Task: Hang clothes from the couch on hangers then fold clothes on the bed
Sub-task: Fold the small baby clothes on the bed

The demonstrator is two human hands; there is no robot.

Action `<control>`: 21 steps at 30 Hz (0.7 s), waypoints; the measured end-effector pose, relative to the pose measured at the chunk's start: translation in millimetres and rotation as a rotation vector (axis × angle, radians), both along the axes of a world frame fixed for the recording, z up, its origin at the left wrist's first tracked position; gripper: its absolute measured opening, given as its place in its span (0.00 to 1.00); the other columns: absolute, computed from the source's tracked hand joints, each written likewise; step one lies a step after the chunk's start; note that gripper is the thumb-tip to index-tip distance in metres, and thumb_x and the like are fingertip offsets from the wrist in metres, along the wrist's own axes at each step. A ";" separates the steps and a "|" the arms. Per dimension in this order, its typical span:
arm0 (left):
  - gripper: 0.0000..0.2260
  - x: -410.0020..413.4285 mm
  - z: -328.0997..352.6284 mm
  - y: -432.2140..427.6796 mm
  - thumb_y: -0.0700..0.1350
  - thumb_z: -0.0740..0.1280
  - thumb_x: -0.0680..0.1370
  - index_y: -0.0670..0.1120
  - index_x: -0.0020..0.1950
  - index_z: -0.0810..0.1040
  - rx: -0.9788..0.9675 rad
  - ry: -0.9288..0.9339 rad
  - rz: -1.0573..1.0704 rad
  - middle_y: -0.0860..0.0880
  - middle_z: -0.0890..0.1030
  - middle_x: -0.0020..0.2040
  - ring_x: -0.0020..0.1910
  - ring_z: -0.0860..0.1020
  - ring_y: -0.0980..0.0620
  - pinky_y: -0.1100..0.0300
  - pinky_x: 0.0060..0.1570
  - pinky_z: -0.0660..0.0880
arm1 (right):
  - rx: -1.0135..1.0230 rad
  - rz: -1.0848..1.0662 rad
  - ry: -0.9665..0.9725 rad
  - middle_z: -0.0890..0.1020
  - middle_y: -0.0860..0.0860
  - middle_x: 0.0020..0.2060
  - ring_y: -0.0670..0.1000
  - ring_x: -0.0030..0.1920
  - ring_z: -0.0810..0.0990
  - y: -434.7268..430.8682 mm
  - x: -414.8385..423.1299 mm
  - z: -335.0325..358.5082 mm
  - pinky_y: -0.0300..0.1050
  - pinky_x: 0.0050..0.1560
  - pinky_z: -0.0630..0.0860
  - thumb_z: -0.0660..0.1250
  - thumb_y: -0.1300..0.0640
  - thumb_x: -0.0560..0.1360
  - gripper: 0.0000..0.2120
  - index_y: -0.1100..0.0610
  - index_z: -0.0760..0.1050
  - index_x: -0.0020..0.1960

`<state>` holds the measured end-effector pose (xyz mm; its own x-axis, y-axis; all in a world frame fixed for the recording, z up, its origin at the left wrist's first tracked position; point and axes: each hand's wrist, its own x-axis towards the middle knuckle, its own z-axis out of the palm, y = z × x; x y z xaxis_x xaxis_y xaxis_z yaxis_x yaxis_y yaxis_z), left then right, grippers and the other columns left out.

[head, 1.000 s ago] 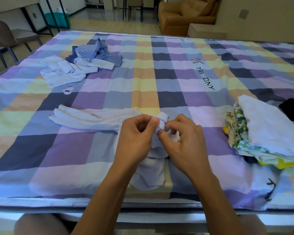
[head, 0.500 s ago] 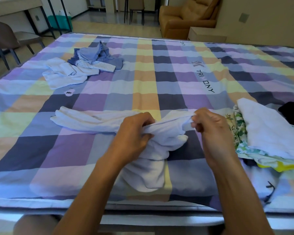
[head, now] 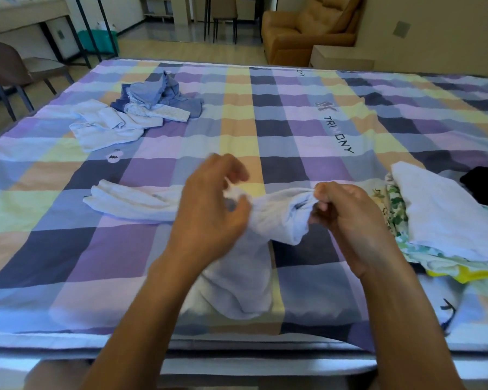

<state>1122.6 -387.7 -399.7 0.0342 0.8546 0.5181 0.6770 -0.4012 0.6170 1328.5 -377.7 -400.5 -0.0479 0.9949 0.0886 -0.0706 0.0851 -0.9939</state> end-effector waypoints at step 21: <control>0.04 42.0 -19.6 -11.7 0.38 0.63 0.82 0.40 0.49 0.76 -0.657 -1.194 -0.166 0.43 0.84 0.43 0.44 0.83 0.48 0.60 0.46 0.81 | 0.303 -0.064 -0.359 0.73 0.50 0.32 0.50 0.32 0.71 -1.0 -13.4 -27.8 0.48 0.32 0.70 0.70 0.64 0.72 0.11 0.58 0.68 0.38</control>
